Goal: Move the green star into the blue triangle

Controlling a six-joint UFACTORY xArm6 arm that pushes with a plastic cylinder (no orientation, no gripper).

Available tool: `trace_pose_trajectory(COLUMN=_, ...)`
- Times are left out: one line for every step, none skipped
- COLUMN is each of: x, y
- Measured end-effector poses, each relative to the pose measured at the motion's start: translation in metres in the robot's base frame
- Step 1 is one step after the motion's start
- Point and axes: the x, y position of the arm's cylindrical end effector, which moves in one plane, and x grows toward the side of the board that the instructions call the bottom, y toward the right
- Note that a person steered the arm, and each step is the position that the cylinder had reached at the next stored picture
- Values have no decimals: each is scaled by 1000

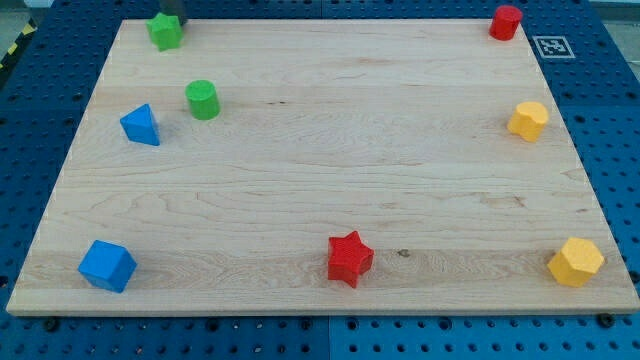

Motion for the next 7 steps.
trace_pose_trajectory(x=0, y=-11)
trace_pose_trajectory(x=4, y=-12)
trace_pose_trajectory(x=20, y=-7)
trace_pose_trajectory(x=38, y=-7)
trace_pose_trajectory(x=41, y=-7)
trace_pose_trajectory(x=50, y=-7)
trace_pose_trajectory(x=70, y=-7)
